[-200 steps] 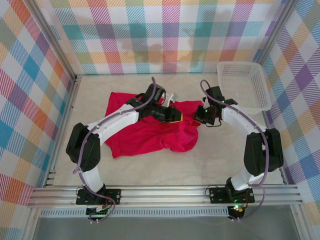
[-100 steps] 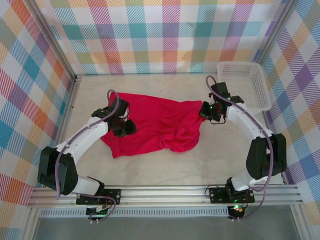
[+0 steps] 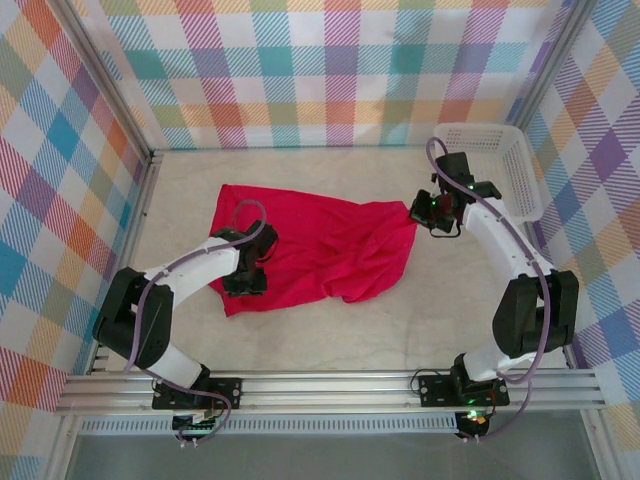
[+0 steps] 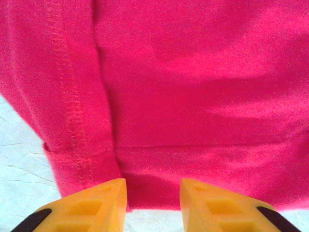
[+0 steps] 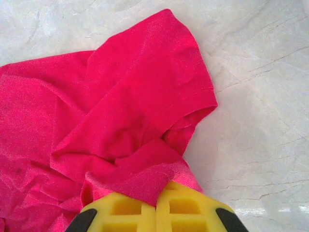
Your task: Fold the inside-out t-shirt
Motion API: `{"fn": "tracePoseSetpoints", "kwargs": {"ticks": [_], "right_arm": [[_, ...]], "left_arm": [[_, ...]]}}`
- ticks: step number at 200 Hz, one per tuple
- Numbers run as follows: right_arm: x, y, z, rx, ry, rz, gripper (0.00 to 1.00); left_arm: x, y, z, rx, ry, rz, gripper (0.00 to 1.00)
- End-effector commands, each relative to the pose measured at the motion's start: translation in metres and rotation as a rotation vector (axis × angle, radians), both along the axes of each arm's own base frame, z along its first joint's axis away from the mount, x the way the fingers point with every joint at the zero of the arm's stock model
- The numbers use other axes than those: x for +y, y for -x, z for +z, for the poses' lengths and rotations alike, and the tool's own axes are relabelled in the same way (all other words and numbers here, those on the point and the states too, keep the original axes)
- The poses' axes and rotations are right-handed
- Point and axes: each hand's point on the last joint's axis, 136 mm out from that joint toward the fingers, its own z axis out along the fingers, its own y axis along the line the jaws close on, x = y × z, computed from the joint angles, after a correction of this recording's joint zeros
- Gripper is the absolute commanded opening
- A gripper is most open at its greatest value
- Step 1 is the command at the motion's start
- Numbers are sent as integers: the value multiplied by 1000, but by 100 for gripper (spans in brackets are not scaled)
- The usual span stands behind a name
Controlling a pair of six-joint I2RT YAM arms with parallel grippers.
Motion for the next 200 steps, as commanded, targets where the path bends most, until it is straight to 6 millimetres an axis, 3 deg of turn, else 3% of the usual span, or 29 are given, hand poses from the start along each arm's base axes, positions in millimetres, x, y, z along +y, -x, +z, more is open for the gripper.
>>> {"fn": "tracePoseSetpoints", "kwargs": {"ticks": [1, 37, 115, 162, 200], "right_arm": [[-7, -3, 10, -12, 14, 7, 0], [-16, -4, 16, -21, 14, -2, 0], [-28, -7, 20, -25, 3, -22, 0], [-34, -8, 31, -46, 1, -32, 0], [-35, -11, 38, -58, 0, -29, 0]], "left_arm": [[17, 7, -11, 46, -116, 10, 36], [25, 11, -30, 109, -186, 16, 34], [49, 9, -5, 82, -297, 34, 29], [50, 11, -7, 95, -305, 37, 0], [53, 10, 5, 50, -306, 49, 0]]}}
